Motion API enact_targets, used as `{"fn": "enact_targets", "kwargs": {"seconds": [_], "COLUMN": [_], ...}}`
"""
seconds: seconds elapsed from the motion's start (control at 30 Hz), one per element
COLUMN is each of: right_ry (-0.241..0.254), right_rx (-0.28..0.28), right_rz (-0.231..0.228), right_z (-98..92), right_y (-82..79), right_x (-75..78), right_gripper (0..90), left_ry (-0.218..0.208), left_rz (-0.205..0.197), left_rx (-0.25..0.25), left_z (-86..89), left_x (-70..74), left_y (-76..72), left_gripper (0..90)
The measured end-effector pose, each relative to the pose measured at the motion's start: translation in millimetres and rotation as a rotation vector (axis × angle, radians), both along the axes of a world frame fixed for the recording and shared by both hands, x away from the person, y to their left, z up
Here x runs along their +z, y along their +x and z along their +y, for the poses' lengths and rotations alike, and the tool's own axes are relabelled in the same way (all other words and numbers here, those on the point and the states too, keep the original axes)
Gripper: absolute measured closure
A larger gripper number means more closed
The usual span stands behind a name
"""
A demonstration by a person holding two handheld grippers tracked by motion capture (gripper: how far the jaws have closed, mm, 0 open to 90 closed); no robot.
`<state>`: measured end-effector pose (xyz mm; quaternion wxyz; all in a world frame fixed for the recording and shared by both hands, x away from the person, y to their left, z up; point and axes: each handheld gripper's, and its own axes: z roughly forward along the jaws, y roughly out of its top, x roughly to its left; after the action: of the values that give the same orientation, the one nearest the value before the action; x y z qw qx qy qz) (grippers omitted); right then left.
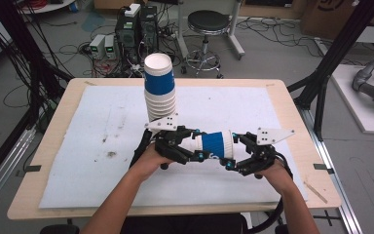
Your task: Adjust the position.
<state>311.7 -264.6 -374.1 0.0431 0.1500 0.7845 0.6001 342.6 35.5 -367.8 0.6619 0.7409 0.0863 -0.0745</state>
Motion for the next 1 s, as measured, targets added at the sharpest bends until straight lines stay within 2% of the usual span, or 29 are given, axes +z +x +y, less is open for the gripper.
{"fn": "enact_targets", "kwargs": {"seconds": [0.07, 0.13, 0.2, 0.3, 0.37, 0.43, 0.5, 0.6, 0.7, 0.93, 1.0], "right_ry": [-0.008, -0.041, -0.051, -0.110, -0.105, -0.089, -0.046, 0.043, 0.090, 0.054, 0.048], "right_rx": [0.008, 0.021, 0.028, 0.028, 0.037, 0.053, 0.065, 0.039, 0.017, 0.026, 0.028], "right_rz": [-0.013, -0.018, -0.022, -0.035, -0.029, -0.012, 0.022, 0.054, 0.050, 0.027, 0.026], "right_z": [-0.4, -0.1, -0.2, 0.5, 0.3, -1.5, -3.4, -2.7, 0.2, 1.3, 1.7], "right_y": [-0.5, -0.2, -0.6, -1.7, -1.8, -1.2, -0.5, -0.1, 1.1, -0.4, -0.5], "right_x": [1.1, 2.2, 2.7, 4.2, 4.3, 4.9, 5.9, 5.1, 5.1, 8.7, 10.5], "right_gripper": [20.6, 20.9, 24.8, 25.2, 25.2, 25.1, 23.4, 20.1, 20.6, 24.8, 24.8], "left_ry": [0.015, 0.040, 0.079, 0.111, 0.129, 0.142, 0.131, 0.108, 0.124, 0.150, 0.160], "left_rz": [0.005, -0.008, -0.016, -0.026, -0.047, -0.048, -0.040, -0.042, -0.049, -0.067, -0.089], "left_rx": [-0.003, -0.002, 0.022, 0.013, -0.005, -0.033, -0.050, -0.031, -0.028, -0.019, 0.000], "left_z": [0.0, 0.0, -0.2, -0.1, 0.1, 0.1, -0.4, -1.3, -2.3, -2.1, -2.5], "left_x": [-0.1, 0.0, -0.2, -1.3, -2.1, -3.2, -4.5, -5.7, -6.7, -5.3, -4.2], "left_y": [-0.4, -1.1, -1.0, -1.5, -1.9, -2.5, -3.8, -3.9, -4.3, -6.7, -8.5], "left_gripper": [29.5, 27.8, 24.9, 24.0, 25.9, 27.7, 29.3, 29.8, 30.0, 30.1, 29.1]}}
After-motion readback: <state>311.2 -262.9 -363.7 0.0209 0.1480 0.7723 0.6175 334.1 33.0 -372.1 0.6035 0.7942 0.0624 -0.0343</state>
